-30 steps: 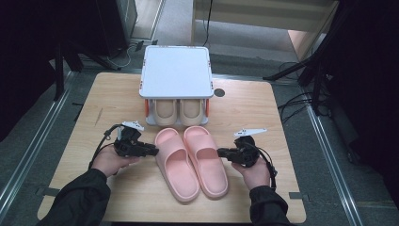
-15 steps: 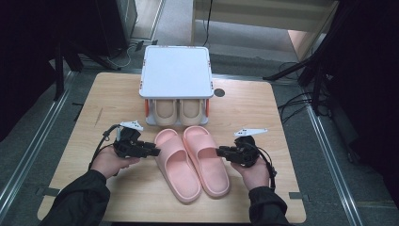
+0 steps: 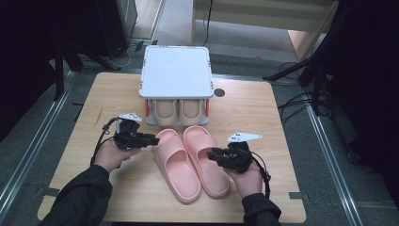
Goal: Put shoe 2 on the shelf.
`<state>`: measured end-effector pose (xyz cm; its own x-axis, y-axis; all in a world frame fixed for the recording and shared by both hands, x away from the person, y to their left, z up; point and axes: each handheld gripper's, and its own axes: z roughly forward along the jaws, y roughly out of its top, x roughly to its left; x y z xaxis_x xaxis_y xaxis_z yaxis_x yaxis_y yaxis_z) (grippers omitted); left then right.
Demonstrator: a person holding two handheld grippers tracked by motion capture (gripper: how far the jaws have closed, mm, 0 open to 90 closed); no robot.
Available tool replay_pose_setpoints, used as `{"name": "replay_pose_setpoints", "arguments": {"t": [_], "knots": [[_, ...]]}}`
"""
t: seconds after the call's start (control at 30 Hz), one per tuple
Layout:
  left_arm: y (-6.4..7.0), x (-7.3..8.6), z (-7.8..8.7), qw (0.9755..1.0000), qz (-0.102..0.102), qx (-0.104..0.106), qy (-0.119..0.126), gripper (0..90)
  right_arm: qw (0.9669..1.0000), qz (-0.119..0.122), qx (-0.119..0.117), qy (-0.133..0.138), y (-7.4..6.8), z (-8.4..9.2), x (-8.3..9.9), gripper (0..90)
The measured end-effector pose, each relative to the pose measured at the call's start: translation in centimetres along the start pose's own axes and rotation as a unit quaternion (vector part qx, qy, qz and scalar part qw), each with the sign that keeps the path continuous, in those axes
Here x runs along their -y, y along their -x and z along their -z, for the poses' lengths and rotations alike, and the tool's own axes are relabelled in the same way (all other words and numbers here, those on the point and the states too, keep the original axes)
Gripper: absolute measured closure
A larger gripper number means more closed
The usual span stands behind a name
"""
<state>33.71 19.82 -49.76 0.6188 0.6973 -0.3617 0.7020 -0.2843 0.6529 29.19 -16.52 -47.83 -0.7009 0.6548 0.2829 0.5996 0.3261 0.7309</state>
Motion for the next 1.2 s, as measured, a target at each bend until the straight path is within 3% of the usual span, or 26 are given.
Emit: {"name": "replay_pose_setpoints", "arguments": {"t": [0.27,0.33,0.53,0.63,0.77,0.93,1.2], "knots": [[-0.6,-1.1,-1.5,0.9998,-0.013,-0.011,-0.01,64.8,0.9998,0.009,-0.005,-0.016,-1.3,-1.4,0.5,62.4],[-0.5,-1.2,-1.8,0.9999,-0.014,-0.009,-0.001,65.1,0.9998,0.009,-0.007,-0.015,-1.6,-1.7,0.5,60.9],[0.1,-1.3,-2.4,0.9995,-0.026,-0.004,-0.017,67.5,0.9997,0.007,-0.015,-0.016,-2.4,-2.6,0.7,51.5],[0.1,-1.3,-2.2,0.9996,-0.015,0.006,-0.021,67.9,0.9997,0.012,-0.009,-0.019,-2.8,-3.1,0.7,49.0],[1.0,-1.1,-2.4,0.9988,-0.034,0.012,-0.034,67.7,0.9996,0.018,-0.003,-0.019,-3.2,-3.7,0.7,44.1],[1.4,-0.9,-2.6,0.9984,-0.032,0.026,-0.038,67.6,0.9992,0.026,0.018,-0.023,-3.4,-4.7,0.7,39.2],[1.3,-1.0,-2.2,0.9987,-0.022,0.029,-0.035,61.3,0.9987,0.019,0.037,-0.027,-3.6,-6.8,0.6,37.9]]}}
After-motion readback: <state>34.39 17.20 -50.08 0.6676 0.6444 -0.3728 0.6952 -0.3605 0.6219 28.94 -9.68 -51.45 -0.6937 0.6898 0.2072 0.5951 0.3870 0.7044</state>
